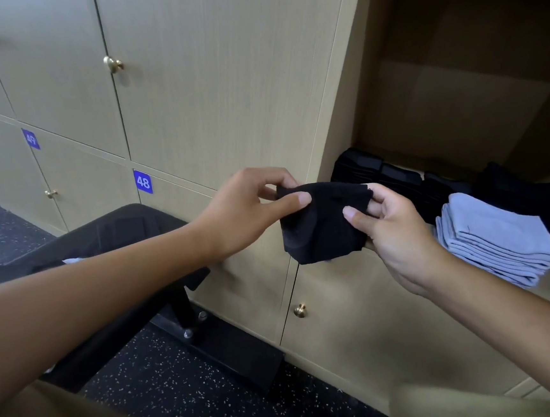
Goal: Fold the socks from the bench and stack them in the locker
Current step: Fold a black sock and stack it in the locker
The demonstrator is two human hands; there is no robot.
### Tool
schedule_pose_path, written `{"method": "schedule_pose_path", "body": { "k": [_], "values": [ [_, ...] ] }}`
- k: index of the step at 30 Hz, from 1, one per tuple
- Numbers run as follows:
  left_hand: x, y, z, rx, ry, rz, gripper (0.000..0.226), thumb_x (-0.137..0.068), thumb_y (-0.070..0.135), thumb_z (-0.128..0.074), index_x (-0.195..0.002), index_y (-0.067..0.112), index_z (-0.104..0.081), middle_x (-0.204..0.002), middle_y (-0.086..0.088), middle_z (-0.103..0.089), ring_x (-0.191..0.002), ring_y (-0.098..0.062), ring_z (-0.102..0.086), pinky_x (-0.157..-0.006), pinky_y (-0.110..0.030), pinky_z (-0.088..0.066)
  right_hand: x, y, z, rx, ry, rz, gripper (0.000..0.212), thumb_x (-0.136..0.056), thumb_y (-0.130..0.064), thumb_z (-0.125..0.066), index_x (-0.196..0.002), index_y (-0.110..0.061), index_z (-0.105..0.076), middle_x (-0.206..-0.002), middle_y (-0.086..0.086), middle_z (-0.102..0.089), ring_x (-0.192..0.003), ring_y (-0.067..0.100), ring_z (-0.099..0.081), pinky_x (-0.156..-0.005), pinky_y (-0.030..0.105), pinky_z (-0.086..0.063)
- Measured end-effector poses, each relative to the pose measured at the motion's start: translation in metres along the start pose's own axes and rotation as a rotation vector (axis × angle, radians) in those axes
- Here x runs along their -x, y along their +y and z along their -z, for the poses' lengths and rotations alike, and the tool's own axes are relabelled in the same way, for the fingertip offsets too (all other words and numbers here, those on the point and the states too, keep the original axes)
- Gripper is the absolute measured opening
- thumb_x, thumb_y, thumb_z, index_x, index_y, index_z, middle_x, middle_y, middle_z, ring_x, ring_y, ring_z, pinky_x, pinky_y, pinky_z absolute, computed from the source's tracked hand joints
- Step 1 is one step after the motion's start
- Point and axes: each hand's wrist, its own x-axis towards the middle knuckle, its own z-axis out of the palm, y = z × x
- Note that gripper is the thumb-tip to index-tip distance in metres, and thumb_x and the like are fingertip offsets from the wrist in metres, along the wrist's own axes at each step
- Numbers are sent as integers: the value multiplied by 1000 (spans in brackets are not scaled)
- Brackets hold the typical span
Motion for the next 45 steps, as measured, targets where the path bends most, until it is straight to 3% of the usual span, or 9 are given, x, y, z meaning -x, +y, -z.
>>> {"method": "schedule_pose_path", "body": {
  "k": [5,8,16,21,24,30,34,40,45],
  "values": [
    [-1,-12,1,-123,3,108,25,-100,32,-64,-86,21,-81,-88,9,-77,-87,-2,-71,-86,-28,-53,1,-1,-2,3,-1,51,36,-100,1,-57,-119,-30,-54,-109,-3,-76,-101,20,-73,-92,47,-59],
    [-3,-16,4,-140,2,111,29,-101,30,-63,-81,17,-80,-82,0,-75,-83,-16,-70,-89,-42,-57,4,-2,-1,200,-81,189,50,-99,2,-56,-118,-44,-48,-106,-10,-69,-98,15,-72,-83,36,-61],
    [-1,-13,10,-48,12,69,22,-98,20,-69,-81,8,-76,-84,-6,-76,-87,-26,-71,-84,-32,-55,5,-3,-2,258,-93,193,27,-98,-4,-60,-109,-28,-61,-103,-6,-72,-93,13,-72,-84,36,-59],
    [2,-13,12,-32,-233,162,48,-92,55,-64,-96,9,-74,-93,-20,-67,-82,-24,-57,-84,-46,-51,3,-3,2,210,-50,186,25,-97,-2,-62,-100,-26,-70,-96,-6,-75,-88,12,-74,-77,26,-59],
    [5,-12,14,-98,-359,226,35,-95,52,-65,-95,20,-79,-78,10,-70,-80,-8,-65,-82,-30,-52,0,-1,5,211,-26,170,27,-96,1,-62,-96,-24,-72,-94,-7,-76,-88,11,-74,-74,21,-56],
    [-3,-12,16,-252,-221,273,31,-90,46,-73,-82,16,-77,-61,3,-64,-57,-2,-52,-58,-15,-40,-4,1,11,273,33,141,26,-94,0,-65,-94,-25,-75,-94,-4,-76,-94,12,-72,-75,16,-56],
    [-4,-13,15,-184,-138,244,28,-91,36,-76,-91,8,-76,-92,-18,-73,-80,-29,-68,-80,-46,-55,-1,-1,8,202,48,97,23,-96,-4,-64,-103,-23,-75,-99,-4,-76,-98,12,-72,-80,25,-59],
    [1,4,7,129,-73,130,50,-94,19,-73,-134,34,-47,-111,-3,-72,-91,-15,-73,-88,-31,-55,-3,-11,21,-136,147,-59,20,-101,-5,-56,-114,-15,-69,-111,2,-77,-104,18,-73,-86,37,-60],
    [12,11,-6,56,-131,4,38,-94,28,-72,-122,37,-49,-134,15,-57,-114,-10,-66,-97,-36,-56,-6,-22,37,-526,131,-162,28,-105,-4,-46,-128,-8,-62,-122,7,-73,-110,21,-72,-90,38,-60]
  ]
}}
